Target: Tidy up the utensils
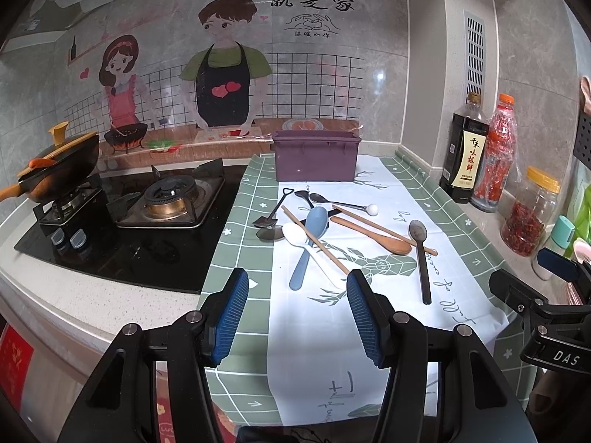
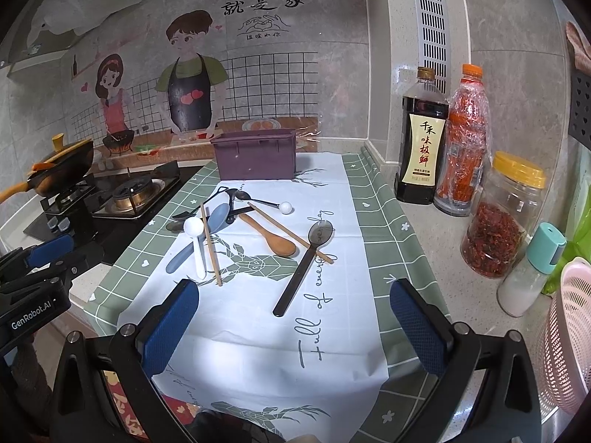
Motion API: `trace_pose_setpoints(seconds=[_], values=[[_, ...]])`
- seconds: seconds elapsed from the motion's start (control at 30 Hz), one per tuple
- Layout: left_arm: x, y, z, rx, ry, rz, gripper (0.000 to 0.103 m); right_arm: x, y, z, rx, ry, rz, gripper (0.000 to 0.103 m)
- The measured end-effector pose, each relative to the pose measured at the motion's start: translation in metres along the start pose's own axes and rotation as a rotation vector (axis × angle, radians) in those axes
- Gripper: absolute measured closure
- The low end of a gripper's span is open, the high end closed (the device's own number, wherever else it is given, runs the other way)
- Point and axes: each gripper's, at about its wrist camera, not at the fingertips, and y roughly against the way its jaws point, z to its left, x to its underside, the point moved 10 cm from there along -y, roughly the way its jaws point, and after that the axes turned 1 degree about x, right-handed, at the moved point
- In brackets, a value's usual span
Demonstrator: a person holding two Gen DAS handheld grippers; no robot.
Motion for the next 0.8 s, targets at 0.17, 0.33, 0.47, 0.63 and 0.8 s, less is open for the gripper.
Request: trace_pose_setpoints(seconds=[0.17, 0.33, 0.47, 0.63, 0.8], values=[[0.0, 0.0, 0.0, 0.0, 0.0, 0.0, 0.047, 0.001, 0.0, 0.0, -0.003, 0.001, 0.002, 0.0], [-0.001, 0.0, -0.001, -0.002, -0.002, -0.001, 0.047, 0.0, -0.001, 0.0, -0.003, 0.0, 0.003, 0.0], [-0.003, -0.004, -0.002, 0.0, -0.017, 0.002, 0.047, -0.001, -0.002, -0.002, 0.0, 0.001, -0.001, 0.0], [-0.016, -0.011, 0.001, 0.01, 0.008, 0.008, 0.047, -0.012, -0.004, 0.0, 0.006, 0.019, -0.022, 0.0], [-0.034, -0.024, 0.006, 0.024, 0.042, 0.024, 0.047, -0.034, -0.008, 0.0, 0.009, 0.026, -0.048, 0.0]])
